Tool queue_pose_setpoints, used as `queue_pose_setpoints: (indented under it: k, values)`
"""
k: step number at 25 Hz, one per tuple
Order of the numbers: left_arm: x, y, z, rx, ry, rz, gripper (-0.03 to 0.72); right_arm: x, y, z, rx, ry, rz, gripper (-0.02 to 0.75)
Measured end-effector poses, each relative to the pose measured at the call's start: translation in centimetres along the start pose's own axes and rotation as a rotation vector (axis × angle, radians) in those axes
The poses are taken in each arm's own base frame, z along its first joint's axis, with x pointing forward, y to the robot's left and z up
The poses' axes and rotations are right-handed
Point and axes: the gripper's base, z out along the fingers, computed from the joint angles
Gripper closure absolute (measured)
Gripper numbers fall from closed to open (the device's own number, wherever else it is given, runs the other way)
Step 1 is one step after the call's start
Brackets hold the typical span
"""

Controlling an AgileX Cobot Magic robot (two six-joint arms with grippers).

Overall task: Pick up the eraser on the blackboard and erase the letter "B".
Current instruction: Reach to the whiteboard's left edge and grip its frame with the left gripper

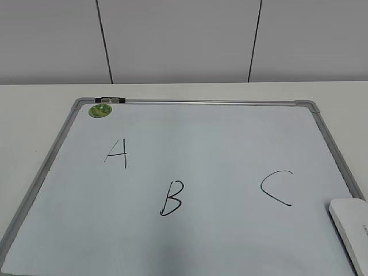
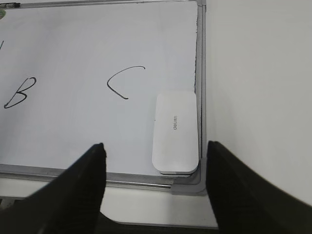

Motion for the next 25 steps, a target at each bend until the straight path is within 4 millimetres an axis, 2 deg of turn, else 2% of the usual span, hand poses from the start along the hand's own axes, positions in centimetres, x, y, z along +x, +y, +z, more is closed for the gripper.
queue_pose_setpoints:
  k: [13, 17, 19, 22, 25]
  values:
    - [-0.2, 0.4, -0.1, -0.041, -0.015, 0.021, 0.446, 0.0, 0.0, 0.0, 0.000, 0.000, 0.000, 0.258]
    - [-2.4, 0.7, -1.6, -0.079, -0.160, 0.045, 0.446, 0.0, 0.0, 0.0, 0.000, 0.000, 0.000, 0.258]
    - [-3.6, 0.7, -1.7, -0.081, -0.164, 0.049, 0.446, 0.0, 0.0, 0.0, 0.000, 0.000, 0.000, 0.258]
    - [-5.8, 0.5, -0.1, -0.084, -0.069, 0.061, 0.445, 0.0, 0.0, 0.0, 0.000, 0.000, 0.000, 0.258]
    - [-7.9, 0.2, 3.0, -0.081, 0.079, 0.072, 0.446, 0.0, 0.0, 0.0, 0.000, 0.000, 0.000, 0.258]
